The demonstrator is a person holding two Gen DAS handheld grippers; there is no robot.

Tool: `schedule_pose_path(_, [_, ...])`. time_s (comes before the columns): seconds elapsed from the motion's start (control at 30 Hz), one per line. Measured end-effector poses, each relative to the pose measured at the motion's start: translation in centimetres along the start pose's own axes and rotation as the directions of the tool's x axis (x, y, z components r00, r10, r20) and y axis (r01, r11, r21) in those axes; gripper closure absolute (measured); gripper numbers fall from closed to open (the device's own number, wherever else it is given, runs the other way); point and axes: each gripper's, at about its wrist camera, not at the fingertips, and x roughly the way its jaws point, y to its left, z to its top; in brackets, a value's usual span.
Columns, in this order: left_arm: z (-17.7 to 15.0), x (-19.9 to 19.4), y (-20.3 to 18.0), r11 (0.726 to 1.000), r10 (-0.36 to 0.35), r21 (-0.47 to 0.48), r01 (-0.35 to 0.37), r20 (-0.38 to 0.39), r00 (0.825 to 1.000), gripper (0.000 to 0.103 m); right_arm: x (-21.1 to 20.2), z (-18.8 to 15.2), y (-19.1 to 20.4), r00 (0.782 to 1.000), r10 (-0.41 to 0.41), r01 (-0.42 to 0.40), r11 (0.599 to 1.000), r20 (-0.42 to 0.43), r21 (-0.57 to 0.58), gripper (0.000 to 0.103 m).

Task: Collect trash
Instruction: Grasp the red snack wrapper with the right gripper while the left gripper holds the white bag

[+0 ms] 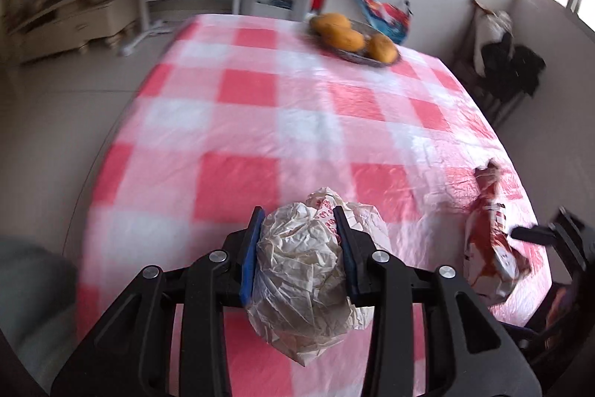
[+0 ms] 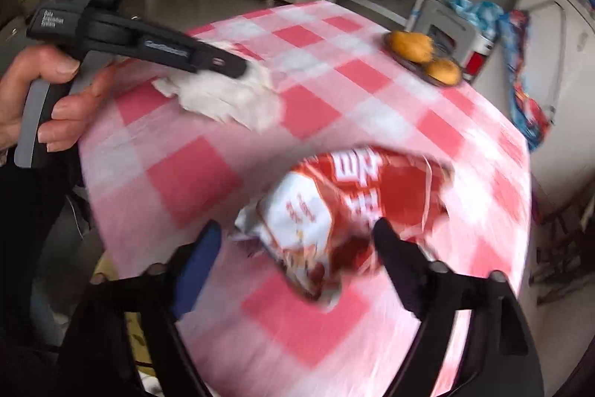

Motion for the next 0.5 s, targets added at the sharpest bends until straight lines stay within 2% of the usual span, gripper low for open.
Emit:
schedule_pose_path(0.1, [-1.1, -0.7, 0.4, 0.999, 0.000, -0.042, 0.001, 0.033, 0.999, 0.067, -2.2, -1.8, 0.0, 1.000, -0.013, 0.009, 0.990, 0.026, 0.142, 0.012])
schedule_pose_path(0.2, [-2.2, -1.5, 0.7, 0.997, 0.007, -0.082, 0.000, 0.076, 0.997, 0.065, -3.5, -2.4, -0.3, 0.998, -0.033, 0.015, 0.958, 0.059, 0.288, 0.009])
schedule_pose_path(0.33, [-2.9, -1.8, 1.2, 0.994, 0.012, -0.112, 0.000, 0.103, 0.995, 0.063, -2.7, -1.1, -1.0, 0.996, -0.079, 0.056, 0.909, 0.038, 0.412, 0.008])
schedule_pose_path(0.4, [-3.4, -1.8, 1.7, 0.992, 0.009, -0.128, 0.005, 0.106, 0.994, 0.062, -1.9, -0.2, -1.5, 0.995, -0.090, 0.062, 0.870, 0.033, 0.489, 0.008])
schedule_pose_path(0.5, [-3.4, -1.8, 2.2, 0.990, 0.005, -0.142, 0.011, 0.113, 0.994, 0.061, -0.3, 1.3, -1.4, 0.989, -0.146, 0.118, 0.848, 0.015, 0.517, 0.008])
